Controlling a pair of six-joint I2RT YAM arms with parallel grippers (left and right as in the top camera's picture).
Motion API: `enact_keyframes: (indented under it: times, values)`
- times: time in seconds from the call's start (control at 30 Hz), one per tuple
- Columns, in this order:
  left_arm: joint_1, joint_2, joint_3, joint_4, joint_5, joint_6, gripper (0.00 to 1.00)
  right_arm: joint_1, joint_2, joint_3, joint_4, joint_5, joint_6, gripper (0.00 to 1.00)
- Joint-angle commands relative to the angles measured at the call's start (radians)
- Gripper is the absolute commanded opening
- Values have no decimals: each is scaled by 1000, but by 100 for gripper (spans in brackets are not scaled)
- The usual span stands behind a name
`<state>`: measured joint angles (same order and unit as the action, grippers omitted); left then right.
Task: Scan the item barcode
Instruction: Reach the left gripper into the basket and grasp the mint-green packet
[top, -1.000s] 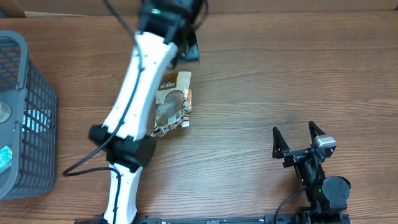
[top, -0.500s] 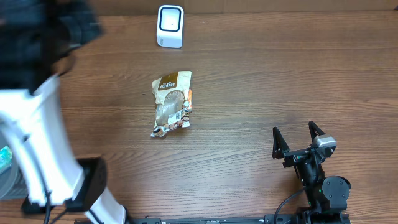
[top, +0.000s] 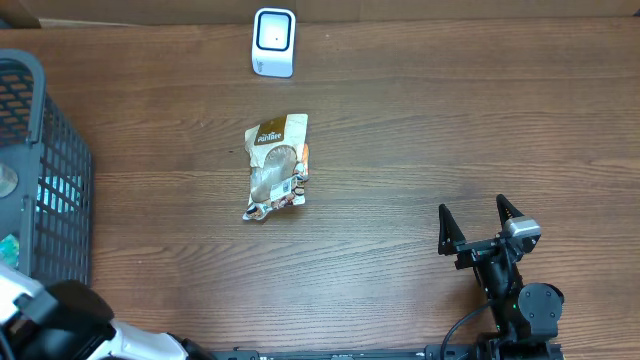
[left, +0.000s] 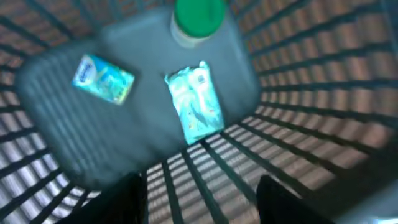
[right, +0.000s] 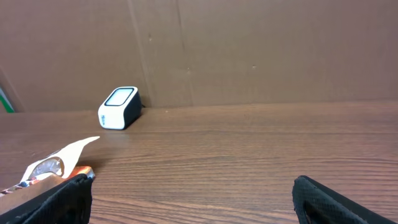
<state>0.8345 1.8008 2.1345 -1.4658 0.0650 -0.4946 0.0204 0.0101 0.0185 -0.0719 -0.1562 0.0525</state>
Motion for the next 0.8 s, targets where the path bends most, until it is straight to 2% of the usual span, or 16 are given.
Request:
enact_keyframes:
  times: [0.0, 0.1, 0.2, 0.23, 0.43, 0.77]
  values:
    - [36, -5, -212, 130, 93, -11, 59, -3, -7, -10, 3, 5, 1, 100]
    - [30, -5, -367, 278, 93, -11, 66, -3, -7, -10, 3, 5, 1, 100]
    - [28, -2, -574, 514, 94, -30, 98, -3, -7, -10, 3, 5, 1, 100]
    - [27, -1, -608, 560, 94, -29, 100, -3, -7, -10, 3, 5, 1, 100]
    - [1, 26, -776, 814, 93, -29, 98, -3, -7, -10, 3, 5, 1, 100]
    - [-50, 171, -804, 913, 84, -29, 95, -3, -7, -10, 3, 5, 0, 100]
